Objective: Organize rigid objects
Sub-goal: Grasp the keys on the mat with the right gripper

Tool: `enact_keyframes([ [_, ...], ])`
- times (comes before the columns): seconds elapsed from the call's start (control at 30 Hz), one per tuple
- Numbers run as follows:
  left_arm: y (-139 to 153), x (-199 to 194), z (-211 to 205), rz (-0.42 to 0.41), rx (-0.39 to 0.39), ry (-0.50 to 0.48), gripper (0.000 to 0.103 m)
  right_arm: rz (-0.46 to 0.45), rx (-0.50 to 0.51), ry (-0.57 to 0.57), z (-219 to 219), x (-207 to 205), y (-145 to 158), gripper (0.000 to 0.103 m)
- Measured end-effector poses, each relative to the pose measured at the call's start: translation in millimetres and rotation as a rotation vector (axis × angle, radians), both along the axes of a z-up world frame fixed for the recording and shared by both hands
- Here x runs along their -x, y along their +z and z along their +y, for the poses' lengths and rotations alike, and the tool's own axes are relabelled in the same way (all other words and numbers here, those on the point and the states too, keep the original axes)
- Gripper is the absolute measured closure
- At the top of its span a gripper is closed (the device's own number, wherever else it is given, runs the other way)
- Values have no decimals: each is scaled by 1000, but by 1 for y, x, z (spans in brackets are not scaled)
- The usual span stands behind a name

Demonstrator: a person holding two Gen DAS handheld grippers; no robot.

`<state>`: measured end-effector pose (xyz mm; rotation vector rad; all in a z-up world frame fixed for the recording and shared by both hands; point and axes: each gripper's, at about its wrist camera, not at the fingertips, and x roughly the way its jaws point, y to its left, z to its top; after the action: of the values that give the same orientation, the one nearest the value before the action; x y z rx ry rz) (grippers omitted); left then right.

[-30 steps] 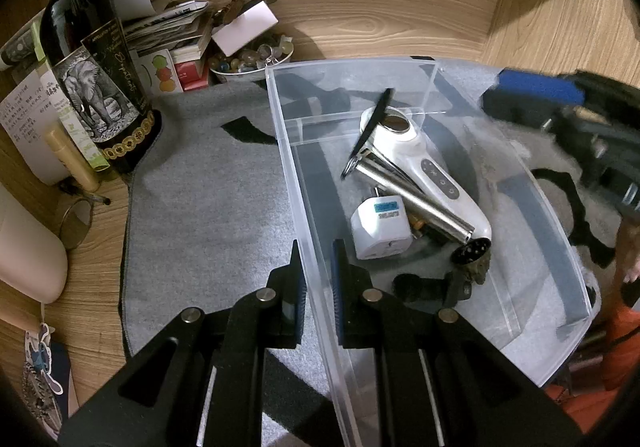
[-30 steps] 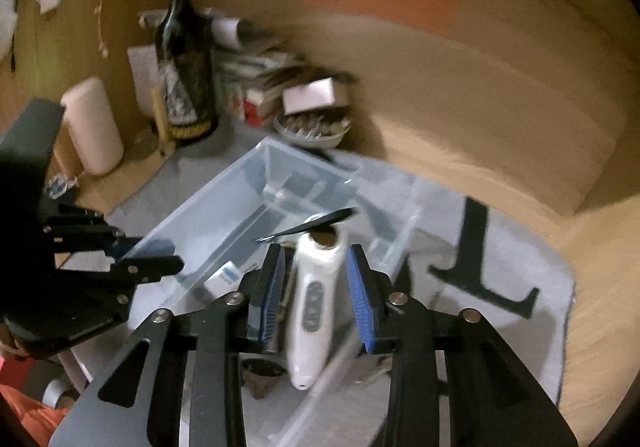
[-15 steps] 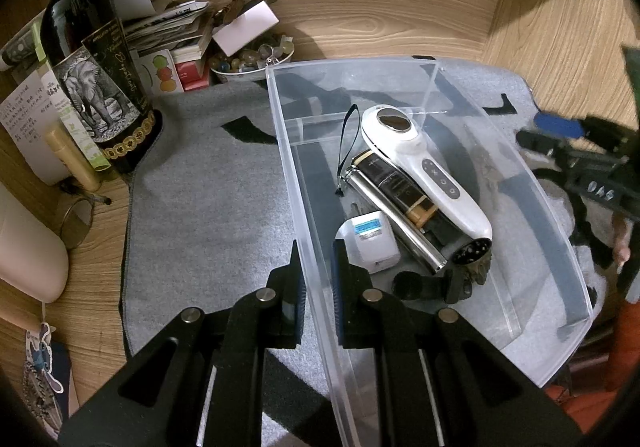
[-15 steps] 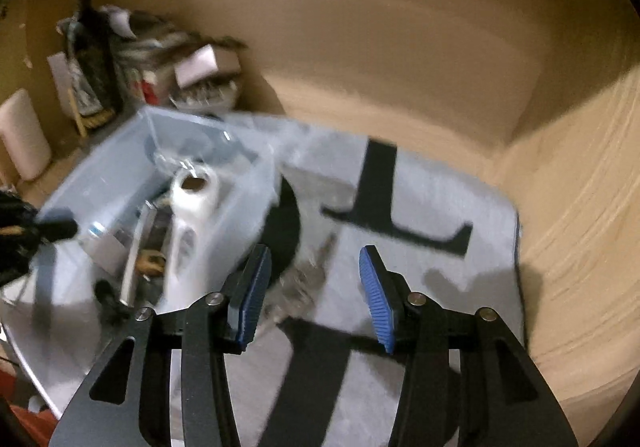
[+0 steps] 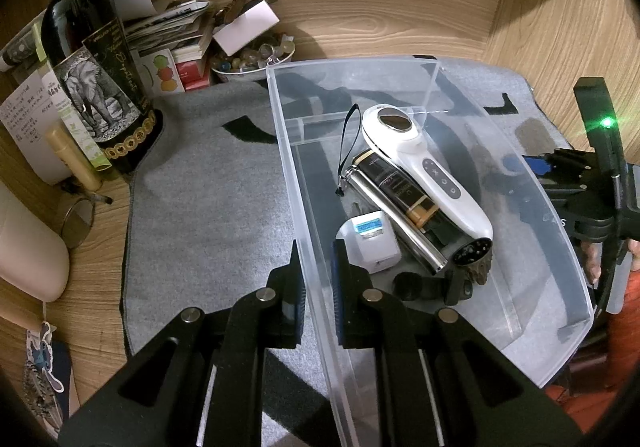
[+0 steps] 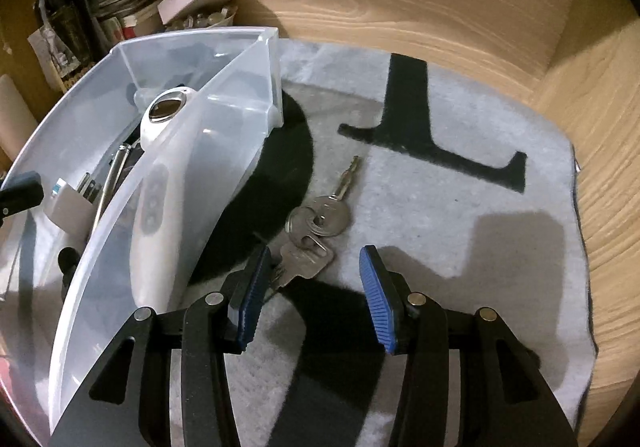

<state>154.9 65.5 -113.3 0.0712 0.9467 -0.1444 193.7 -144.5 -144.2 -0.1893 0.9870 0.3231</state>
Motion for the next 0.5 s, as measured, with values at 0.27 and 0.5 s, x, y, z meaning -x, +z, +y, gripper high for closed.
enact_keyframes([
  [0.27,0,0,1,0,1,0,92,-22,10,30,3,6,-1,83],
  [0.5,0,0,1,-1,1,1,92,-41,-3,9,-5,10,6,93],
])
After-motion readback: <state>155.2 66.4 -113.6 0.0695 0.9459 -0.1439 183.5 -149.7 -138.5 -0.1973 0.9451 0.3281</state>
